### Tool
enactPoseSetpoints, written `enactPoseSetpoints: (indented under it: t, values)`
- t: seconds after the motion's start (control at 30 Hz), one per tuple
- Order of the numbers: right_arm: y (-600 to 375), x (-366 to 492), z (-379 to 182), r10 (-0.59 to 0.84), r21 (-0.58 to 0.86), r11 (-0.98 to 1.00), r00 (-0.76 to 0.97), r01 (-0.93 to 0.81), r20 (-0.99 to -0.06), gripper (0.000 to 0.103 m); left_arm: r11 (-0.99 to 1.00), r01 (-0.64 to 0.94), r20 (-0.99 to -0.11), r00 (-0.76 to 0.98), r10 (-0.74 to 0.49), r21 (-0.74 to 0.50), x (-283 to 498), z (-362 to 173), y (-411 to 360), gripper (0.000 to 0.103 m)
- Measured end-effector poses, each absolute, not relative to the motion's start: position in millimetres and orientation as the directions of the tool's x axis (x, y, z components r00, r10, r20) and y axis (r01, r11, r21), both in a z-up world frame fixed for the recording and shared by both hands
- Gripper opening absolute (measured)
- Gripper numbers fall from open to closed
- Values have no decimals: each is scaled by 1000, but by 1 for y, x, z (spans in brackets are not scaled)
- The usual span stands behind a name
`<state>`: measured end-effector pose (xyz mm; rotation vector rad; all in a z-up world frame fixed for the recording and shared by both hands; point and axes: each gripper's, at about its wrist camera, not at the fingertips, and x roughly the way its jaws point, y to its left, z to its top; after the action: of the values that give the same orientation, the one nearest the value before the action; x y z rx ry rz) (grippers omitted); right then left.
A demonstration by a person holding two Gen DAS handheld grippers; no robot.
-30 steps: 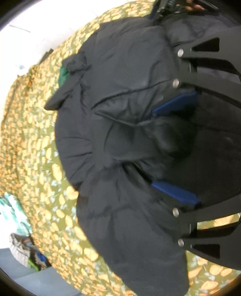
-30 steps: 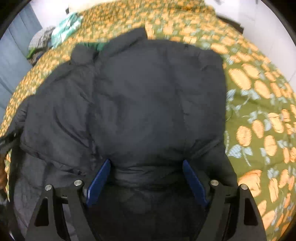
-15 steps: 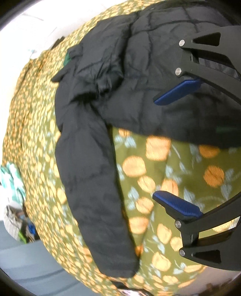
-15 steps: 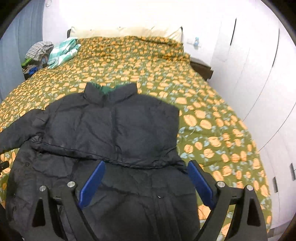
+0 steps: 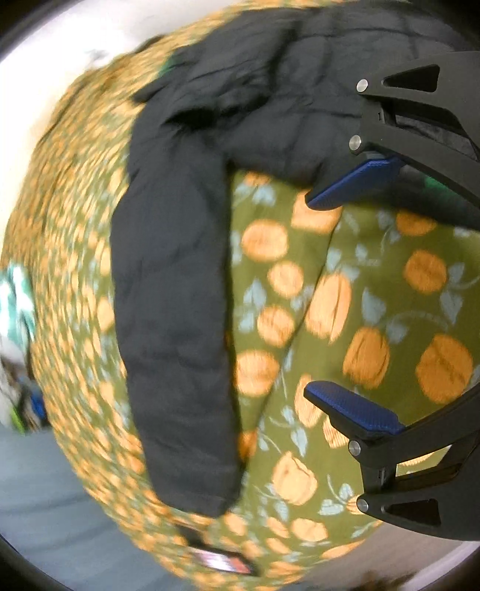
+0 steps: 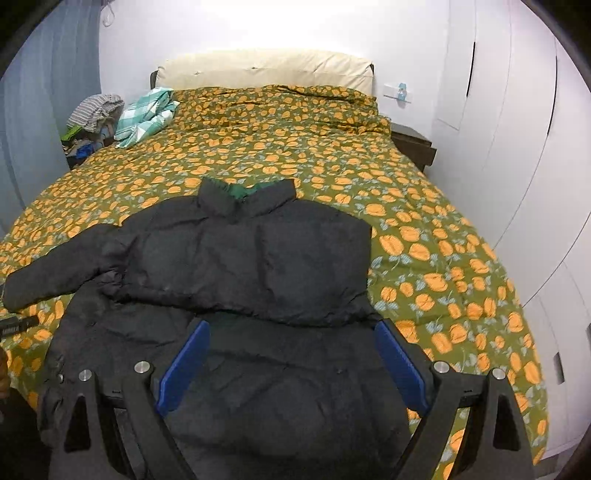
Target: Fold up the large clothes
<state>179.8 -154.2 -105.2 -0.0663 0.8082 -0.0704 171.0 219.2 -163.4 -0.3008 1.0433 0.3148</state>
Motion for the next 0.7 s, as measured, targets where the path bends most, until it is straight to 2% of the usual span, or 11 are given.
enactPoseSetpoints:
  t: [0.13, 0.2, 0.3, 0.37, 0.47, 0.5, 0.53, 0.6, 0.7]
  values:
    - [-146, 166, -129, -70, -73, 997, 635, 21, -769, 92, 771, -553, -854, 520, 21, -317, 168, -177, 283, 94]
    - [-140, 162, -139, -62, -75, 997, 617, 5, -785, 92, 690, -612, -847, 532, 0, -385, 175, -187, 310, 94]
    - [-126, 155, -148, -36, -70, 997, 597, -34, -801, 92, 567, -695, -855, 518, -30, -442, 192, -209, 349, 94]
    - [-116, 150, -151, -20, -70, 996, 594, -61, -804, 92, 483, -748, -853, 521, 2, -456, 198, -215, 369, 92]
    - [-103, 142, -157, 3, -75, 991, 579, -109, -815, 92, 390, -788, -831, 549, 93, -477, 197, -213, 391, 73]
    - [-100, 139, -160, 6, -79, 989, 573, -124, -820, 92, 379, -793, -831, 548, 99, -478, 198, -214, 395, 50]
    - [-99, 137, -161, 8, -81, 988, 570, -132, -822, 92, 384, -796, -836, 539, 100, -467, 201, -215, 399, 22]
    - [-97, 130, -165, 21, -78, 985, 562, -152, -827, 92, 442, -781, -840, 532, 101, -442, 209, -212, 403, 8]
    - [-99, 120, -165, 49, -50, 986, 567, -157, -823, 92, 565, -741, -812, 549, 197, -364, 216, -177, 385, 4]
